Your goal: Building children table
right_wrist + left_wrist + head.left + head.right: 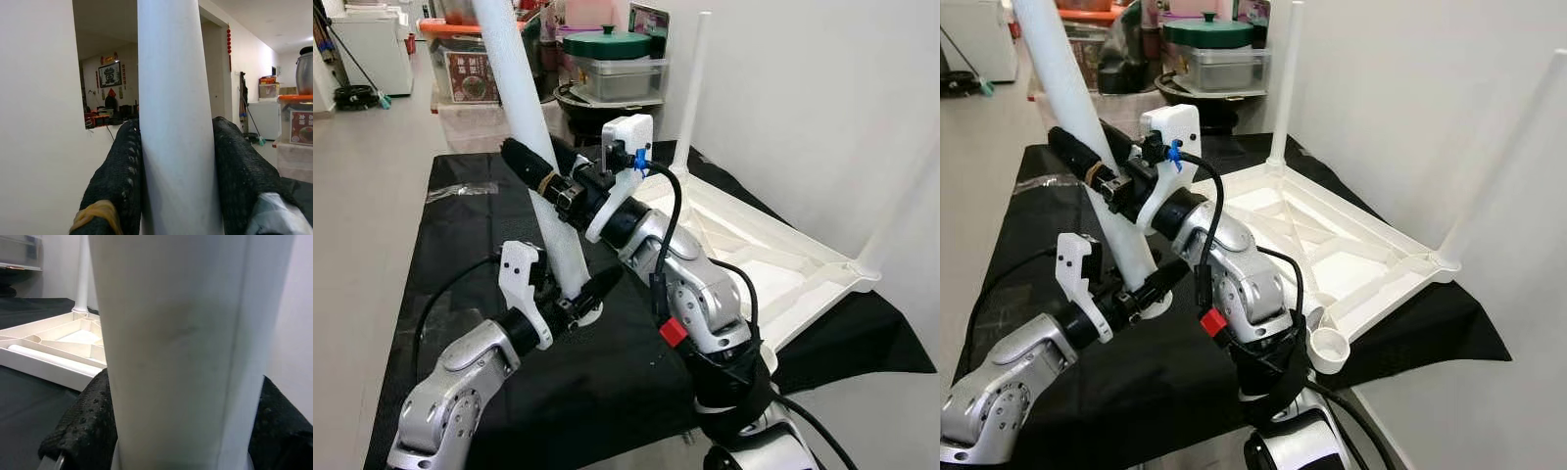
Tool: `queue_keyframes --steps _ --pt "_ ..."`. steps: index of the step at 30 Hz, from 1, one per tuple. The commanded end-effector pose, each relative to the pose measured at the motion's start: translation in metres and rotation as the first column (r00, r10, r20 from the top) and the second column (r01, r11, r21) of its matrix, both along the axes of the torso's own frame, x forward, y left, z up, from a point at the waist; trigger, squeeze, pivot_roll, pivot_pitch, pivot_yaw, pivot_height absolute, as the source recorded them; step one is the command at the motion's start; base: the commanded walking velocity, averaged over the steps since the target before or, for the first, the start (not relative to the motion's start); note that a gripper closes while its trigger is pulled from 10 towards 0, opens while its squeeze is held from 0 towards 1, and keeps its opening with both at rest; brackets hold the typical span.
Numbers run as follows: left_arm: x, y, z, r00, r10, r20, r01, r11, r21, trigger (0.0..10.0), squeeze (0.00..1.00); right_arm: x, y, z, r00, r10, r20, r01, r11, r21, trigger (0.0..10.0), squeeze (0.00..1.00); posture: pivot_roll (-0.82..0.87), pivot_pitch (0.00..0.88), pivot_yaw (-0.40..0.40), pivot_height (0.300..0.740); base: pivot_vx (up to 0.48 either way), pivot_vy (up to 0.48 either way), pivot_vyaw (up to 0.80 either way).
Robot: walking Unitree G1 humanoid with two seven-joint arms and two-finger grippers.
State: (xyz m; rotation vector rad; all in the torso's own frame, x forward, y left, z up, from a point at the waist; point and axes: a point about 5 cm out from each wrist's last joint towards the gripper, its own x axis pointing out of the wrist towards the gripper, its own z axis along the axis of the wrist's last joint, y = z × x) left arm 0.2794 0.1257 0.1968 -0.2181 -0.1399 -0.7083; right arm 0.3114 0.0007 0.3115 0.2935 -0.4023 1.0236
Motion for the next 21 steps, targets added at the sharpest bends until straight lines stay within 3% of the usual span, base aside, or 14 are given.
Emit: queue_keyframes --steps 1,9,10,11,12,13,14,19,21 --pt "0.001 0.002 -0.004 1.0 0.02 0.002 -0.02 1.0 0.023 0.0 0.0 -0.003 0.005 0.002 0.999 0.032 -0.03 -0.031 0.999 0.04 0.0 0.0 0.08 0.0 -0.051 0.74 0.0 0.0 0.0" --pt "0.002 0.002 -0.006 0.999 0.039 0.007 -0.039 0.997 0.068 0.0 0.0 0.002 -0.002 0.004 0.999 -0.001 -0.054 0.003 1.0 0.031 0.0 0.0 0.08 0.0 -0.052 0.74 0.0 0.0 0.0" --pt "0.003 0.003 -0.007 0.999 0.042 0.008 -0.043 0.996 0.081 0.0 0.0 0.004 -0.002 0.003 0.998 -0.015 -0.062 0.016 1.0 0.015 10.0 0.0 0.08 0.0 -0.052 0.74 0.0 0.0 0.0" --pt "0.003 0.004 -0.008 0.999 0.047 0.009 -0.048 0.994 0.099 0.0 0.0 0.004 -0.003 0.002 0.998 -0.025 -0.065 0.025 1.0 0.006 10.0 0.0 0.08 0.0 -0.052 0.74 0.0 0.0 0.0" --pt "0.004 0.004 -0.009 0.999 0.05 0.007 -0.05 0.992 0.118 2.9 0.0 0.005 -0.004 0.001 0.997 -0.027 -0.068 0.026 1.0 -0.004 10.0 0.0 0.08 0.0 -0.051 0.74 0.0 0.0 0.0" --pt "0.004 0.004 -0.009 0.999 0.05 0.007 -0.05 0.992 0.118 2.9 0.0 0.005 -0.004 0.001 0.997 -0.027 -0.068 0.026 1.0 -0.004 10.0 0.0 0.08 0.0 -0.051 0.74 0.0 0.0 0.0" --pt "0.004 0.005 -0.011 0.999 0.048 0.014 -0.05 0.987 0.153 10.0 0.0 0.006 -0.005 0.0 0.997 -0.031 -0.077 0.031 1.0 -0.003 10.0 1.0 0.08 0.0 -0.05 0.74 0.0 0.0 0.0" --pt "0.003 0.006 -0.014 0.999 0.048 0.016 -0.05 0.981 0.188 10.0 0.0 0.006 -0.008 -0.001 0.996 -0.029 -0.081 0.028 1.0 -0.014 10.0 1.0 0.08 0.0 -0.049 0.74 0.0 0.0 0.0" --pt "0.001 0.009 -0.015 0.999 0.04 0.028 -0.045 0.969 0.243 10.0 0.0 0.005 -0.012 -0.005 0.996 -0.004 -0.094 -0.001 0.999 -0.053 10.0 1.0 0.09 0.0 -0.048 0.74 0.0 0.0 0.0"
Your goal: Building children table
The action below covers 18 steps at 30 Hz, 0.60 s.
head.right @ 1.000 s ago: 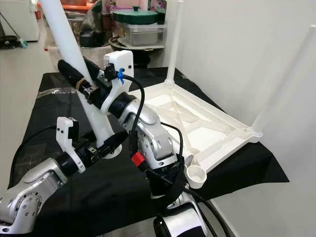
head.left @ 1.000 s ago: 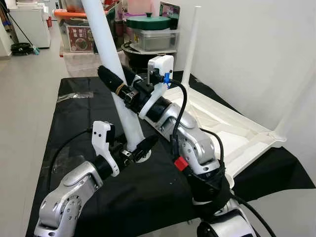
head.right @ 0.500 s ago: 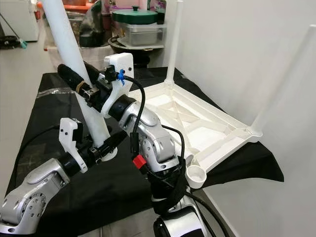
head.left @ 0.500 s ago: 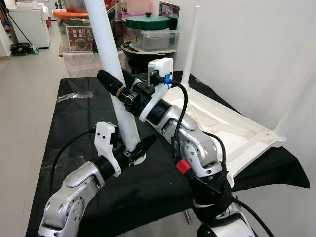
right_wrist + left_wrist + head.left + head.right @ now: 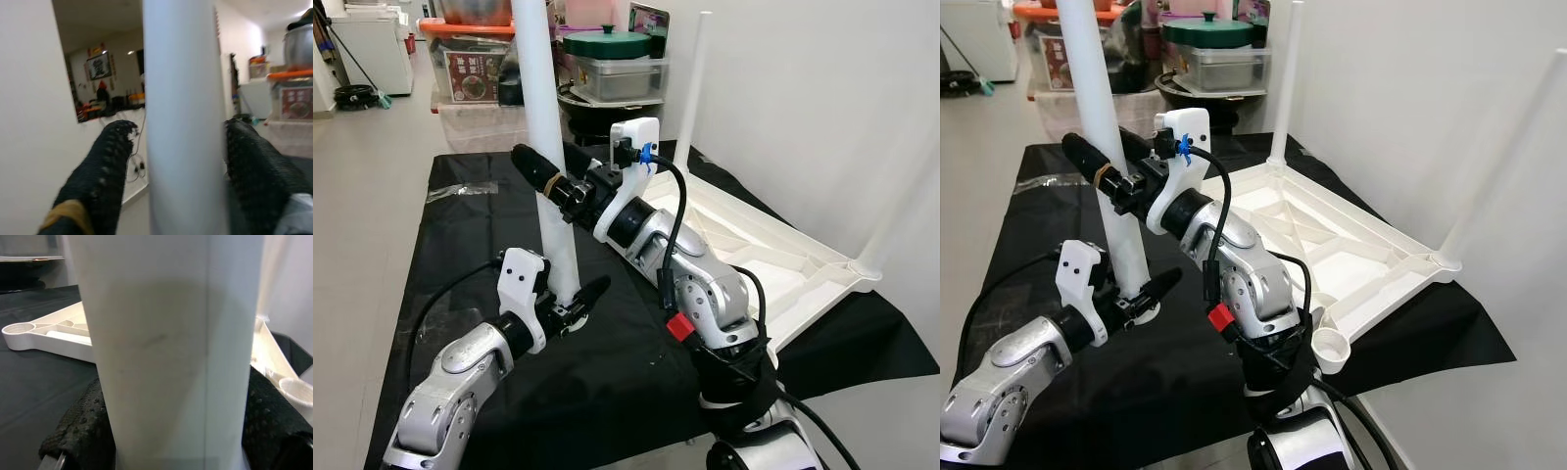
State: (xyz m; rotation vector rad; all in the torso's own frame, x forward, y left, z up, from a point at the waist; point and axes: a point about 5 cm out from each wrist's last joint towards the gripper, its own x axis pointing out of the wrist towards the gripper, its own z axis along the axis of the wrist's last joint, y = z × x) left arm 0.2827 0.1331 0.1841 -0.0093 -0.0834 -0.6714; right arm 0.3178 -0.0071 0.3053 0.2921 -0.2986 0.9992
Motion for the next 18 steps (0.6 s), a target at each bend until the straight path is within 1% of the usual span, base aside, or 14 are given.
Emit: queue_keyframes --steps 1,3,5,6,10,11,12,13,14,15,17,18 --pt "-0.004 0.005 -0.003 1.0 -0.017 0.015 0.016 0.996 0.086 10.0 0.0 0.0 -0.007 -0.003 1.0 0.019 -0.018 -0.019 0.999 -0.035 10.0 1.0 0.08 0.0 -0.05 0.74 0.0 0.0 0.0" --pt "-0.007 0.011 -0.005 0.999 -0.028 0.02 0.025 0.99 0.136 10.0 0.0 0.003 -0.01 -0.008 0.999 0.021 -0.046 -0.024 0.997 -0.07 10.0 1.0 0.09 0.0 -0.051 0.74 0.0 0.0 0.0" --pt "-0.007 0.012 -0.005 0.999 -0.028 0.019 0.025 0.989 0.143 10.0 0.0 0.004 -0.01 -0.009 0.998 0.023 -0.058 -0.028 0.997 -0.078 10.0 1.0 0.09 0.0 -0.051 0.74 0.0 0.0 0.0" --pt "-0.008 0.014 -0.005 0.999 -0.035 0.023 0.031 0.986 0.165 10.0 0.0 0.004 -0.01 -0.013 0.997 0.023 -0.07 -0.03 0.994 -0.103 10.0 1.0 0.09 0.0 -0.051 0.74 0.0 0.0 0.0" --pt "-0.009 0.016 -0.005 0.999 -0.042 0.025 0.037 0.983 0.179 10.0 0.0 0.005 -0.009 -0.016 0.996 0.019 -0.088 -0.029 0.992 -0.12 10.0 1.0 0.09 0.0 -0.054 0.74 0.0 0.0 0.0" --pt "-0.012 0.015 -0.005 0.997 -0.066 0.028 0.059 0.977 0.205 10.0 0.0 0.007 -0.007 -0.019 0.995 0.006 -0.102 -0.02 0.991 -0.135 10.0 0.07 0.1 0.0 -0.055 0.74 0.0 0.0 0.0" --pt "-0.013 0.014 -0.005 0.996 -0.088 0.029 0.079 0.971 0.225 10.0 0.0 0.009 -0.005 -0.023 0.991 0.003 -0.131 -0.021 0.99 -0.141 10.0 0.0 0.1 0.0 -0.055 0.74 0.0 0.0 0.0" --pt "-0.013 0.014 -0.005 0.996 -0.088 0.029 0.079 0.971 0.225 10.0 0.0 0.009 -0.005 -0.023 0.991 0.003 -0.131 -0.021 0.99 -0.141 10.0 0.0 0.1 0.0 -0.055 0.74 0.0 0.0 0.0" --pt "-0.015 0.013 -0.006 0.994 -0.108 0.03 0.098 0.967 0.237 10.0 0.0 0.01 -0.003 -0.025 0.986 0.005 -0.165 -0.029 0.99 -0.139 10.0 0.0 0.1 0.0 -0.055 0.74 0.0 0.0 0.0" --pt "-0.017 0.011 -0.007 0.991 -0.134 0.03 0.122 0.961 0.249 10.0 0.0 0.01 0.001 -0.031 0.974 0.025 -0.227 -0.054 0.991 -0.125 10.0 0.0 0.1 0.0 -0.055 0.74 0.0 0.0 0.0" --pt "-0.017 0.011 -0.007 0.991 -0.134 0.03 0.122 0.961 0.249 10.0 0.0 0.01 0.001 -0.031 0.974 0.025 -0.227 -0.054 0.991 -0.125 10.0 0.0 0.1 0.0 -0.055 0.74 0.0 0.0 0.0" --pt "-0.017 0.01 -0.007 0.989 -0.145 0.03 0.133 0.957 0.257 10.0 0.0 0.01 0.002 -0.033 0.968 0.039 -0.248 -0.072 0.99 -0.125 10.0 0.0 0.1 0.0 -0.058 0.74 0.0 0.0 0.0"
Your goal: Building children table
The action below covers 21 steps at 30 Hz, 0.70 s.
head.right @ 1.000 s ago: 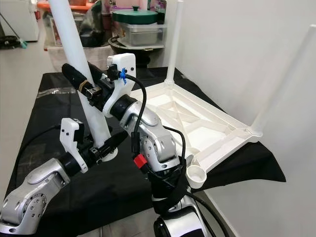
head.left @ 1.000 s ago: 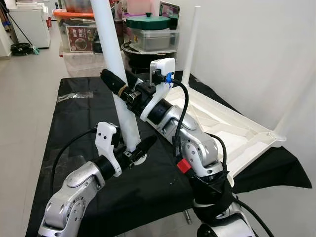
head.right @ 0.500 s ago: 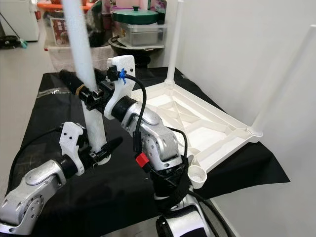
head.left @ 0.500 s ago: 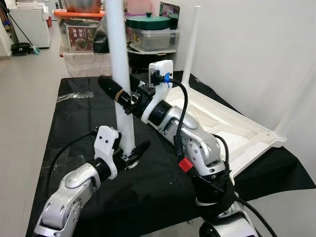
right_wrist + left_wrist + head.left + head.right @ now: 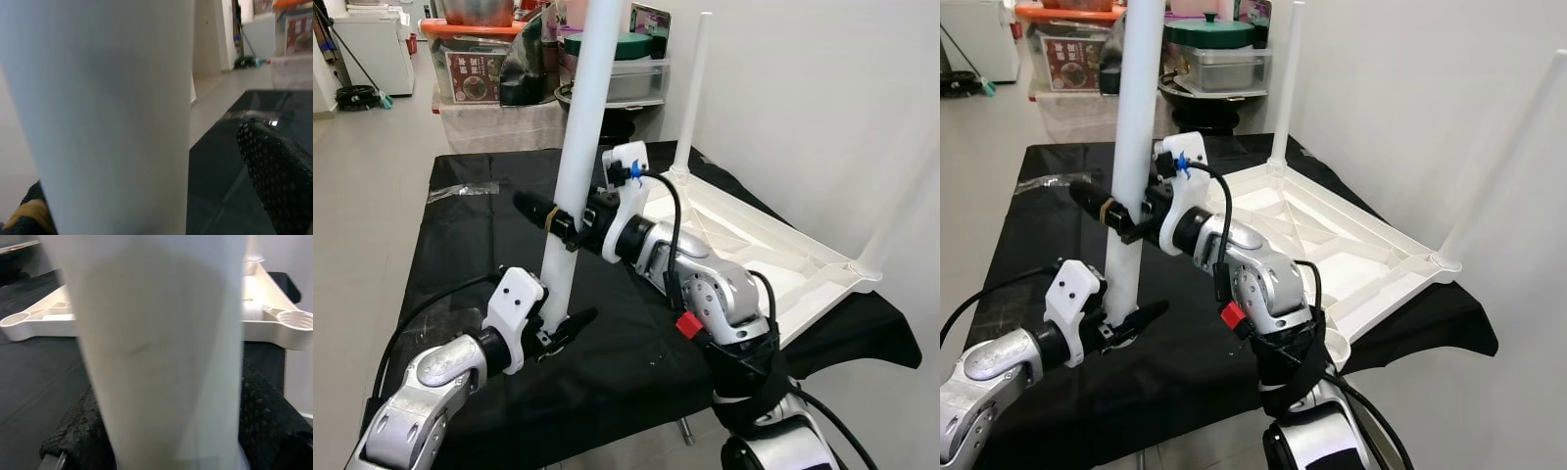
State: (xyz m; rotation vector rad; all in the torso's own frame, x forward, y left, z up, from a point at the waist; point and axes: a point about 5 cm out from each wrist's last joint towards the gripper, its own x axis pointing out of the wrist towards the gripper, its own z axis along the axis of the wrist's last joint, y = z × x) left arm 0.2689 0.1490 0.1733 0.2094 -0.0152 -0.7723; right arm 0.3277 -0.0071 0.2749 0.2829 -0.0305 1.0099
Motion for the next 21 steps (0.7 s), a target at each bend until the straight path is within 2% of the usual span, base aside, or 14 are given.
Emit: queue_keyframes --steps 1,3,10,11,12,13,14,21 --pt "-0.004 -0.006 0.004 0.998 -0.051 0.034 0.05 0.998 0.029 10.0 0.0 0.0 0.002 -0.003 0.999 0.017 -0.033 -0.017 1.0 0.001 10.0 0.0 0.1 0.0 -0.058 0.74 0.0 0.0 0.0" --pt "-0.005 -0.007 0.001 0.997 -0.073 0.037 0.071 0.996 0.057 10.0 0.0 -0.003 0.007 -0.008 0.993 0.062 -0.102 -0.06 0.998 0.02 10.0 0.0 0.1 0.0 -0.058 0.74 0.0 0.0 0.0" --pt "-0.005 -0.006 -0.002 0.996 -0.079 0.043 0.076 0.993 0.086 10.0 0.0 -0.005 0.01 -0.013 0.985 0.077 -0.152 -0.074 0.997 0.021 10.0 0.0 0.1 0.0 -0.06 0.74 0.0 0.0 0.0" --pt "-0.005 -0.006 -0.002 0.996 -0.081 0.042 0.077 0.993 0.086 10.0 0.0 -0.006 0.011 -0.014 0.985 0.077 -0.157 -0.075 0.997 0.022 9.0 0.0 0.1 0.0 -0.059 0.74 0.0 0.0 0.0" --pt "-0.005 -0.006 -0.002 0.996 -0.081 0.042 0.077 0.993 0.086 10.0 0.0 -0.006 0.011 -0.014 0.985 0.077 -0.157 -0.075 0.997 0.022 9.0 0.0 0.1 0.0 -0.059 0.74 0.0 0.0 0.0" --pt "-0.005 -0.007 -0.003 0.996 -0.083 0.04 0.079 0.993 0.084 10.0 0.0 -0.006 0.011 -0.014 0.985 0.076 -0.157 -0.073 0.997 0.025 8.4 0.0 0.1 0.0 -0.058 0.74 0.0 0.0 0.0" --pt "-0.005 -0.007 -0.003 0.996 -0.085 0.036 0.082 0.994 0.077 10.0 0.0 -0.007 0.012 -0.014 0.985 0.075 -0.154 -0.072 0.997 0.024 10.0 0.0 0.1 0.0 -0.058 0.74 0.0 0.0 0.0" --pt "-0.003 -0.011 0.002 0.995 -0.087 0.045 0.085 0.995 0.047 10.0 0.0 -0.01 0.014 -0.019 0.994 0.048 -0.102 -0.05 0.999 -0.01 10.0 0.0 0.1 0.0 -0.058 0.74 0.0 0.0 0.0"
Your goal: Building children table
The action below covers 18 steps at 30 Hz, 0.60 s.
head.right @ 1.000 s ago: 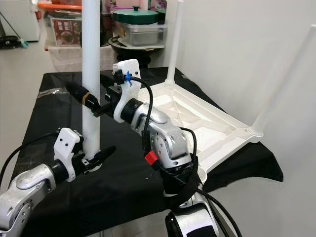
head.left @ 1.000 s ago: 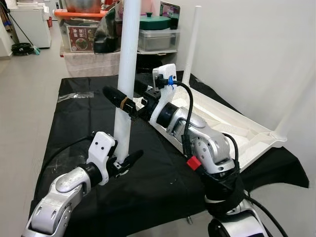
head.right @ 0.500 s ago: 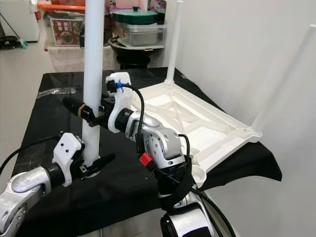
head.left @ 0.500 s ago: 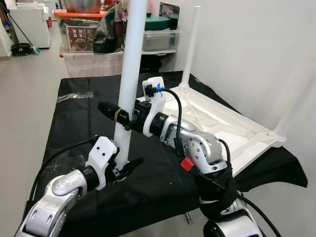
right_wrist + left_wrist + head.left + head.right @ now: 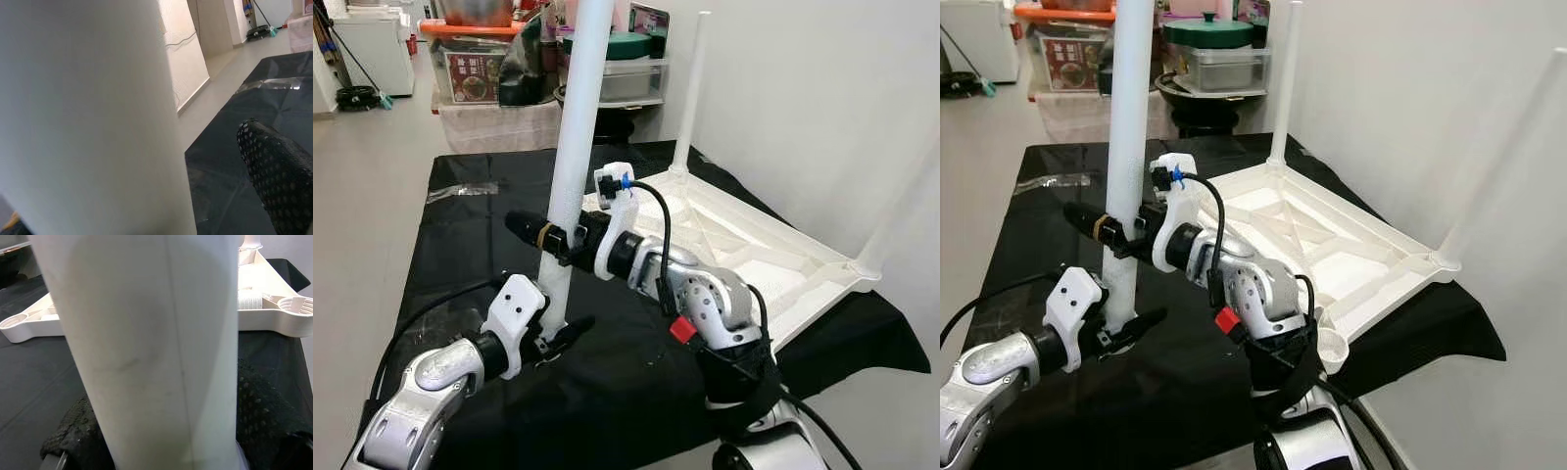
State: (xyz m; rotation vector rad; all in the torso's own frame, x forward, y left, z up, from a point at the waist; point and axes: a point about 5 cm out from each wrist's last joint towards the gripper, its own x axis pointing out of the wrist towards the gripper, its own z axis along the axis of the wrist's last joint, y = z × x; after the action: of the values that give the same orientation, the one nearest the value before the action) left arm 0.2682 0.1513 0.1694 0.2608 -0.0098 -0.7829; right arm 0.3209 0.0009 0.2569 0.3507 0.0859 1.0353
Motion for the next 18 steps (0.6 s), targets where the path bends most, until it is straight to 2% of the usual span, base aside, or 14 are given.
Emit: queue_keyframes --steps 1,3,4,5,12,18 --pt "-0.0028 -0.0133 0.0062 0.997 -0.076 0.032 0.076 0.997 -0.002 10.0 0.0 -0.0029 0.0057 -0.0008 1.0 0.006 0.022 -0.005 1.0 -0.016 10.0 0.0 0.1 0.0 -0.058 0.74 0.0 0.0 0.0" --pt "-0.0028 -0.0133 0.0062 0.997 -0.076 0.032 0.076 0.997 -0.002 10.0 0.0 -0.0029 0.0057 -0.0008 1.0 0.006 0.022 -0.005 1.0 -0.016 10.0 0.0 0.1 0.0 -0.058 0.74 0.0 0.0 0.0" --pt "-0.0027 -0.0132 0.0062 0.997 -0.076 0.033 0.077 0.997 -0.003 10.0 0.0 -0.0033 0.0063 -0.0019 1.0 -0.003 0.028 0.003 1.0 -0.017 4.1 0.0 0.1 0.0 -0.055 0.74 0.0 0.0 0.0" --pt "-0.0029 -0.0127 0.0058 0.996 -0.078 0.033 0.078 0.997 -0.001 10.0 0.0 -0.0036 0.0063 -0.0022 0.999 -0.017 0.034 0.017 1.0 -0.004 0.0 0.0 0.1 0.0 -0.052 0.74 0.0 0.0 0.0" --pt "-0.0028 -0.012 0.005 0.996 -0.08 0.03 0.08 0.997 0.001 10.0 0.0 -0.0018 0.0026 0.0024 0.994 -0.083 0.077 0.08 0.996 0.037 0.0 0.0 0.1 0.0 -0.049 0.74 0.0 0.0 0.0" --pt "-0.0026 -0.0118 0.0048 0.996 -0.084 0.029 0.084 0.996 0.002 10.0 0.0 -0.0024 0.0021 0.0042 0.993 -0.086 0.086 0.083 0.996 0.046 0.0 0.0 0.1 0.0 -0.046 0.74 0.0 0.0 0.0"
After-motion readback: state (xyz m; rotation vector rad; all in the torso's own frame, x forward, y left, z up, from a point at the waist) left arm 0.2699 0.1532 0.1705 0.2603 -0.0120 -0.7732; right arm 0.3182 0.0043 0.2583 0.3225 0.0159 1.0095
